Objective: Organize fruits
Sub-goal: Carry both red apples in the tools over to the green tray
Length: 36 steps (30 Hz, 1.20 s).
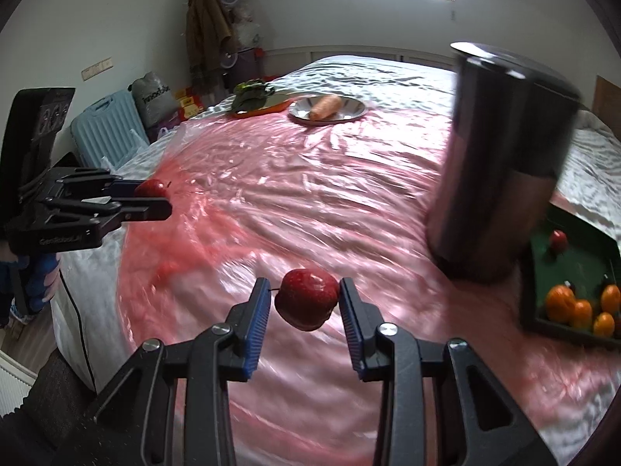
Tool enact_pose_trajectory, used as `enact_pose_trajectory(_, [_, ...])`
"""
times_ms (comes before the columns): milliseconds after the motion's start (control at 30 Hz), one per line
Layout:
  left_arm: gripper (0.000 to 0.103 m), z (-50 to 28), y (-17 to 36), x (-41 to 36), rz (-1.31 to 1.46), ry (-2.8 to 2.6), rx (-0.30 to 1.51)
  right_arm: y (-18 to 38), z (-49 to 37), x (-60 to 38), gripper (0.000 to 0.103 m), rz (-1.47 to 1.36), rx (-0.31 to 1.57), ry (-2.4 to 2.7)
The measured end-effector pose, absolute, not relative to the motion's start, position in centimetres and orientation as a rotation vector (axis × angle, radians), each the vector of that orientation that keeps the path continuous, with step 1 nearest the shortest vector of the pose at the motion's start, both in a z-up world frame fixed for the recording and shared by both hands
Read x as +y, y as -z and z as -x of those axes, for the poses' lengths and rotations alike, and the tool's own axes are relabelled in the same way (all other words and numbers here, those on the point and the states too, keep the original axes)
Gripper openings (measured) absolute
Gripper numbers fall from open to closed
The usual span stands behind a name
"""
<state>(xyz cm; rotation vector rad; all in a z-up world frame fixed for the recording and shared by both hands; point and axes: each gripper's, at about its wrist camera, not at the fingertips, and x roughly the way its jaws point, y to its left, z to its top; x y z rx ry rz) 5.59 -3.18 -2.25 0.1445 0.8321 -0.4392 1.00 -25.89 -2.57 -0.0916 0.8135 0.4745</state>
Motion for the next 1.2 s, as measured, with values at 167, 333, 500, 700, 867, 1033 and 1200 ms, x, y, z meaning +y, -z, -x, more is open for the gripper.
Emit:
enact_pose_trajectory(167, [0.028, -4.5, 2.4, -6.8, -0.137, 0.477, 0.837, 2.5, 0.0, -29.8, 0.063, 0.068, 0.804, -0.422])
enact_pose_trajectory(333, [0.028, -3.6, 3.1, -11.1, -0.135, 0.531, 0.863, 2.9, 0.6, -34.6, 0.063, 0.028, 0.796, -0.351])
enact_pose_trajectory(500, [0.028, -3.1, 3.3, -16.1, -0.163, 0.599, 0.876, 3.3, 1.3, -40.0, 0.063, -0.016, 0.78, -0.271])
enact_pose_trajectory(700, [0.028, -3.1, 3.5, -21.8, -0.194, 0.674, 0.888, 4.3, 1.8, -46.3, 0.063, -0.059, 0.765, -0.172])
enact_pose_trajectory(867, [0.028, -4.0, 3.8, -26.7, -0.218, 0.728, 0.896, 4.9, 1.2, -50.9, 0.063, -0.09, 0.749, -0.109])
enact_pose_trajectory(1033, [0.028, -5.7, 3.5, -31.4, -0.23, 0.774, 0.887, 5.0, -0.5, -54.5, 0.063, -0.12, 0.715, -0.066])
enact_pose_trajectory(1200, [0.028, -8.2, 3.1, -35.8, -0.231, 0.787, 0.869, 4.7, -3.0, -57.2, 0.063, -0.141, 0.679, -0.049])
